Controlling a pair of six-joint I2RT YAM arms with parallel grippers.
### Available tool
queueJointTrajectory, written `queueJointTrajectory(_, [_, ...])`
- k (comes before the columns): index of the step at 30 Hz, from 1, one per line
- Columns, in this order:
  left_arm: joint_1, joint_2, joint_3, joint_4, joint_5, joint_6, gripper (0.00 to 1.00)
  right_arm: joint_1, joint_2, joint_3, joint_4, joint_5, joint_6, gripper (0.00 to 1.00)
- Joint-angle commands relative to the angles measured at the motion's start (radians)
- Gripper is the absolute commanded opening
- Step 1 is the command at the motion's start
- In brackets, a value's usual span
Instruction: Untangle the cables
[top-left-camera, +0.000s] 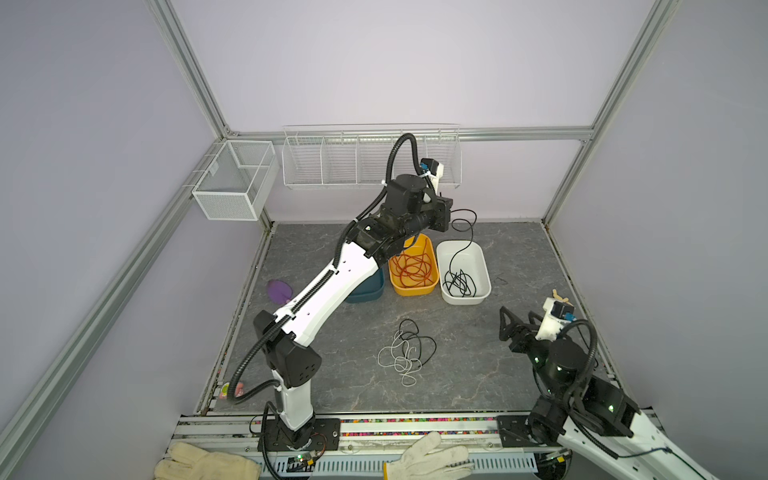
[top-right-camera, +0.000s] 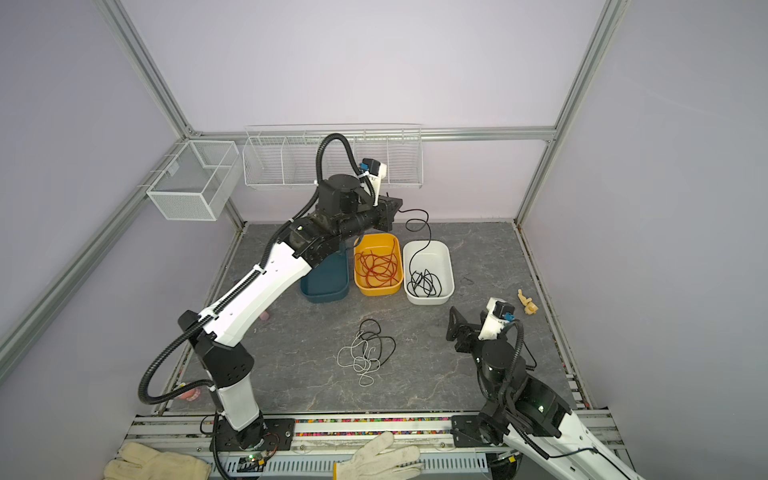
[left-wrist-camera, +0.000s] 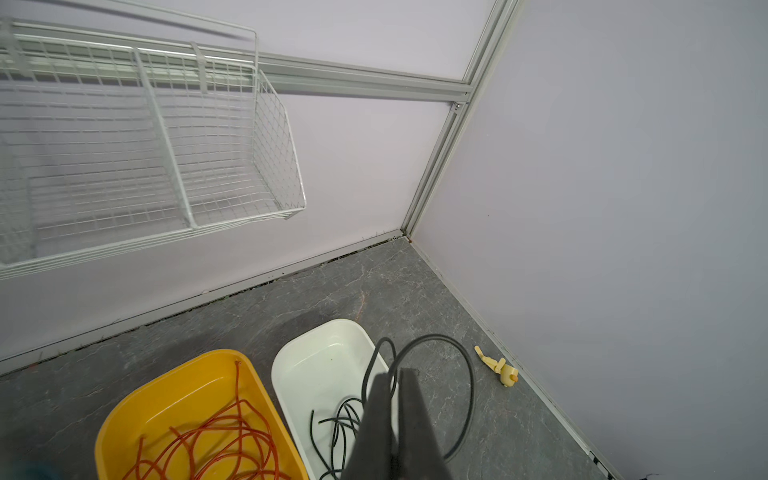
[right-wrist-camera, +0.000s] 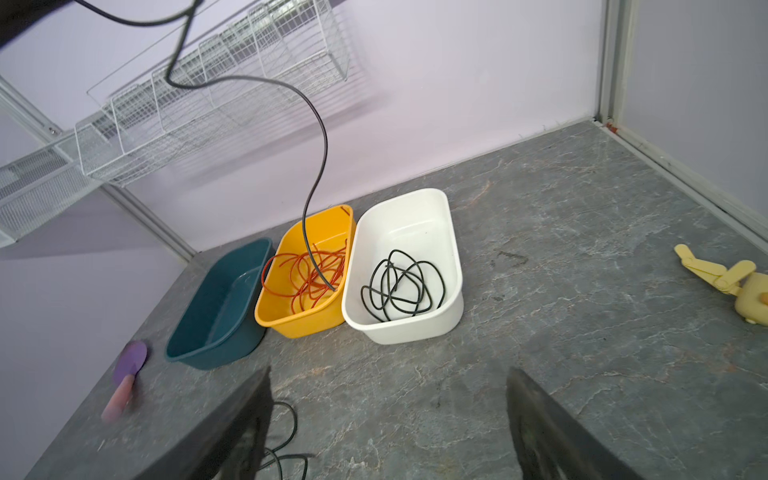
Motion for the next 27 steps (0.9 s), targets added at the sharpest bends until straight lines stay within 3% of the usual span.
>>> queueJointTrajectory(1, [0.005,0.1,0.115,-0.018,0.036,0.025,0.0,-0.006,-0.046,-0.016,-0.035,0.066,0.034,0.89])
queueJointTrajectory(9, [0.007,0.316,0.305,-0.072,0.029,0.05,0.0,-0.009,-0.033,0.008,-0.052,0.042,0.029,0.89])
queueJointTrajectory(17, [0.013,0.382,0.269,-0.086,0.008,0.071,0.0,-0.012,-0.027,0.003,-0.027,-0.001,0.006,0.89])
queueJointTrajectory(27, [0.009,0.394,0.164,-0.076,0.029,0.062,0.0,-0.024,0.18,0.067,0.004,-0.166,-0.03,0.89])
